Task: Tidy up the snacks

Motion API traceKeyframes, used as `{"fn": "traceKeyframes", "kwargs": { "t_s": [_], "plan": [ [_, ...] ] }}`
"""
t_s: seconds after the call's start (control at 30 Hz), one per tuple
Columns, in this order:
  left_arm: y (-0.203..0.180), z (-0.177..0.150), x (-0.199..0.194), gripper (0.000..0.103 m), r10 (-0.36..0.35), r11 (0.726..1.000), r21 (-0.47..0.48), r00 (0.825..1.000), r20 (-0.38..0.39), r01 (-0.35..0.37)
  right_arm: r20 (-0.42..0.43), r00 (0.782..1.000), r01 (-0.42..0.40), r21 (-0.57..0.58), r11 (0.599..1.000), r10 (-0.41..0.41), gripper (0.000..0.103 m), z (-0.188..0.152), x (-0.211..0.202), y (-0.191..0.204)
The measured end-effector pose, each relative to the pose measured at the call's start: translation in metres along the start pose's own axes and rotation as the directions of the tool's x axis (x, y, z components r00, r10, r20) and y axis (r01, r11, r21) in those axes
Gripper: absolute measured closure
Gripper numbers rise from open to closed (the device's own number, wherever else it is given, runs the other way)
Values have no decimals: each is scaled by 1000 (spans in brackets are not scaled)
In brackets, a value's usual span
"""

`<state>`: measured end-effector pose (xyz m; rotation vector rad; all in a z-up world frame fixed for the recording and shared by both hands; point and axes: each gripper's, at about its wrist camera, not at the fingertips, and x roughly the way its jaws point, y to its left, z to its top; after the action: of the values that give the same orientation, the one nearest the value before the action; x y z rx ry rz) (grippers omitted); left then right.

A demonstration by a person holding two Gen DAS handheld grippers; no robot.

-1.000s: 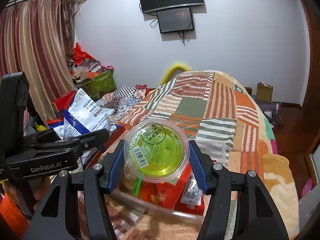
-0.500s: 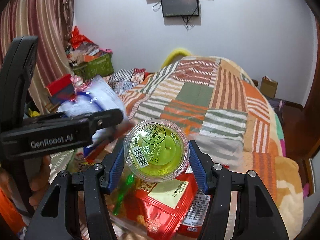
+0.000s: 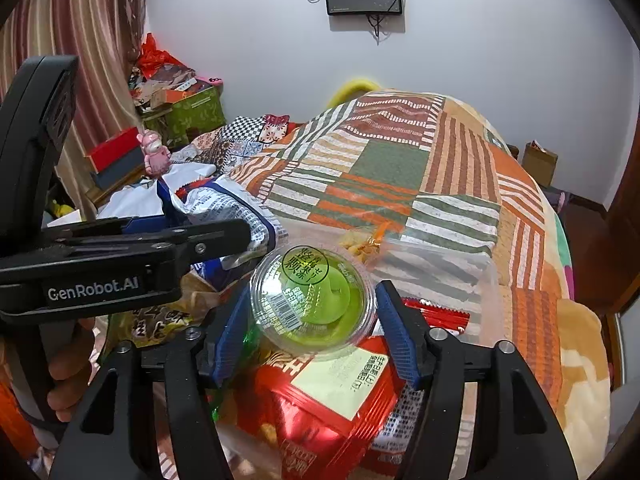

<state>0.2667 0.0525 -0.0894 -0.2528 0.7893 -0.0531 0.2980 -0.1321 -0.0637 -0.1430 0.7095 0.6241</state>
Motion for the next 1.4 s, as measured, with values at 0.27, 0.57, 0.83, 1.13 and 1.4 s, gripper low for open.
{"fn": "traceKeyframes", "kwargs": {
  "t_s": [0.27,0.57,0.83,1.13,1.4],
  "plan": [
    [-3,-7,-35,34,11,1000,25,999,35,-12,42,999,8,15,1000,-8,39,-2,-30,1],
    [-19,-21,-96,34,-5,998,69,992,123,-4,114,993,1,42,999,-6,39,-5,-84,4],
    [-29,-41,-150,30,-24,995,97,975,220,3,199,980,23,50,998,-32,36,-11,-130,14],
    [-47,-68,-202,14,9,981,175,926,376,-81,300,948,84,82,993,-105,20,-23,-168,31],
    [-52,-89,-220,3,28,972,197,896,442,-128,345,923,146,106,984,-174,10,-36,-180,44]
  ]
}}
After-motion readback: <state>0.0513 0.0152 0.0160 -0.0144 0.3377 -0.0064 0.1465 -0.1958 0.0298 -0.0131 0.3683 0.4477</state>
